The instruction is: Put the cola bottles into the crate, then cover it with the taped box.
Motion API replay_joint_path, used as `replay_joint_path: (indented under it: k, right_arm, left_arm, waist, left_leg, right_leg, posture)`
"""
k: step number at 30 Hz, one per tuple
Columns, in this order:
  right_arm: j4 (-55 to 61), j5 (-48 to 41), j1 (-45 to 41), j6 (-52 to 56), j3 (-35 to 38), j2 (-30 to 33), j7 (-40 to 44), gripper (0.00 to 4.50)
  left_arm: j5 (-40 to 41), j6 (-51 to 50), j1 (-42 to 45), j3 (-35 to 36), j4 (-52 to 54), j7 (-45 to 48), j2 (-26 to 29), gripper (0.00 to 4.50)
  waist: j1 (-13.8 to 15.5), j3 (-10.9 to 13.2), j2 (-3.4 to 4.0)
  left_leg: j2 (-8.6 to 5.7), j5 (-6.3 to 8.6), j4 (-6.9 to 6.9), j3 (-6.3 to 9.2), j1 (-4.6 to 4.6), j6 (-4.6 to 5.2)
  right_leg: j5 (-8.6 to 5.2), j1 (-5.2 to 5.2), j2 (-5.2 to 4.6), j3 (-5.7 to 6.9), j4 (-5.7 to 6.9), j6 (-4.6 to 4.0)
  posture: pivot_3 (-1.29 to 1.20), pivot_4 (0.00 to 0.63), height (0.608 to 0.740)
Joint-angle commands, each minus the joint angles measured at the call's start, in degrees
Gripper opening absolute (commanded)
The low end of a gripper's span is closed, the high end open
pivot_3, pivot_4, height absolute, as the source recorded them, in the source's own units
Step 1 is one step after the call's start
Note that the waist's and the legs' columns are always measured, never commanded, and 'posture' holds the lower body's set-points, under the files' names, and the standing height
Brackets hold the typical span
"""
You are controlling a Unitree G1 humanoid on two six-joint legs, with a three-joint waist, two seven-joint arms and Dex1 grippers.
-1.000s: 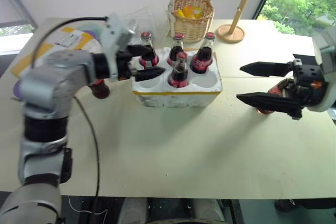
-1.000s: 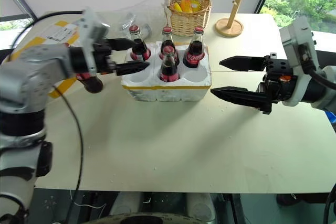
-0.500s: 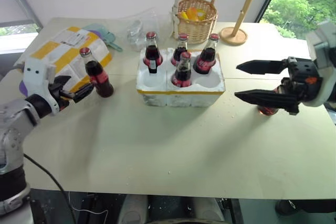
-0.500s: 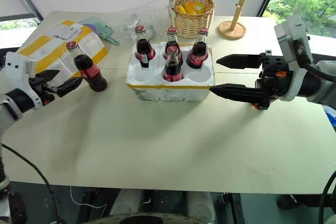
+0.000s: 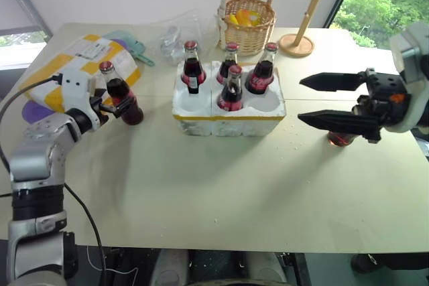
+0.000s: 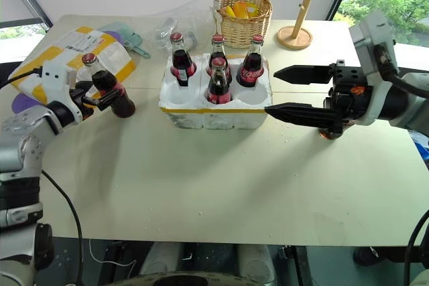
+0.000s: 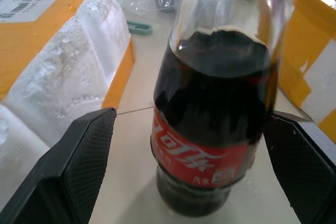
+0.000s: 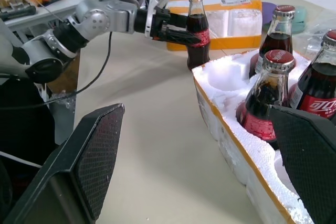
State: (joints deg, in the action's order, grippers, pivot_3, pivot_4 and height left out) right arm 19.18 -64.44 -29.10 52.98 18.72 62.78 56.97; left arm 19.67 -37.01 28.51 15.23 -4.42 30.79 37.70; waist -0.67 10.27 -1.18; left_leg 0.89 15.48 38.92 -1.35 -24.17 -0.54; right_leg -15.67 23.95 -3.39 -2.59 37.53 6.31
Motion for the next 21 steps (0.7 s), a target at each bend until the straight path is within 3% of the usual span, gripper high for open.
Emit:
replay_joint_path:
  k: [1, 4, 7, 9, 16, 21]
  right_arm:
    - [1.4, -1.4, -0.1, -0.2, 3.2, -0.4, -0.8, 4.5]
    - [2.1, -1.7, 0.5, -0.1, 3.6, -0.8, -1.5, 4.5]
    - [2.5, -2.3, 0.9, 0.1, 4.1, -1.1, -2.4, 4.5]
    - [2.7, -2.7, 1.0, 0.2, 4.4, -1.1, -2.9, 4.5]
    - [2.9, -3.5, 1.6, 0.7, 5.4, -0.6, -3.6, 4.5]
    - [3.0, -3.1, 2.0, 0.8, 5.6, -0.4, -3.5, 4.5]
  left_arm:
    - [-1.6, 3.5, 2.1, -1.2, -2.4, 1.4, 1.3, 4.49]
    - [-2.1, 4.6, 3.7, -2.0, -4.9, 1.8, 0.8, 4.49]
    - [-1.6, 5.5, 4.3, -2.6, -5.9, 3.3, 0.7, 3.69]
    - [-1.7, 5.4, 4.8, -3.1, -6.0, 4.0, 1.0, 2.77]
    - [5.4, -4.0, 8.8, -3.3, 0.6, 12.5, 3.8, 2.69]
    - [13.0, -18.8, 20.7, -5.7, 3.8, 19.0, 7.8, 2.69]
  waist:
    - [0.0, 0.0, 0.0]
    - [0.0, 0.0, 0.0]
    - [0.0, 0.0, 0.0]
    - [0.0, 0.0, 0.0]
    - [0.2, 0.0, -0.03]
    - [0.8, 0.2, -0.34]
  left_leg:
    - [0.0, 0.0, 0.0, 0.0, 0.0, 0.0]
    - [0.0, 0.0, 0.0, 0.01, 0.0, 0.0]
    - [0.0, 0.0, 0.01, 0.01, -0.01, 0.0]
    - [0.0, 0.0, 0.02, 0.0, -0.02, 0.01]
    - [-0.01, 0.01, 0.07, 0.01, -0.12, 0.02]
    - [-0.04, 0.01, 0.2, 0.08, -0.43, 0.02]
  right_leg:
    - [0.0, 0.0, 0.0, 0.0, 0.0, 0.0]
    - [0.0, 0.01, 0.0, 0.0, 0.0, 0.0]
    - [0.0, 0.01, -0.02, 0.0, 0.01, 0.01]
    - [0.0, 0.01, -0.02, 0.0, 0.01, 0.01]
    - [0.01, 0.07, -0.02, 0.01, 0.02, 0.01]
    - [0.04, 0.31, 0.01, 0.07, 0.03, 0.08]
  posture:
    - [0.0, 0.15, 0.74]
    - [0.0, 0.15, 0.74]
    - [0.0, 0.15, 0.74]
    - [0.0, 0.15, 0.74]
    - [0.0, 0.15, 0.74]
    - [0.0, 0.15, 0.74]
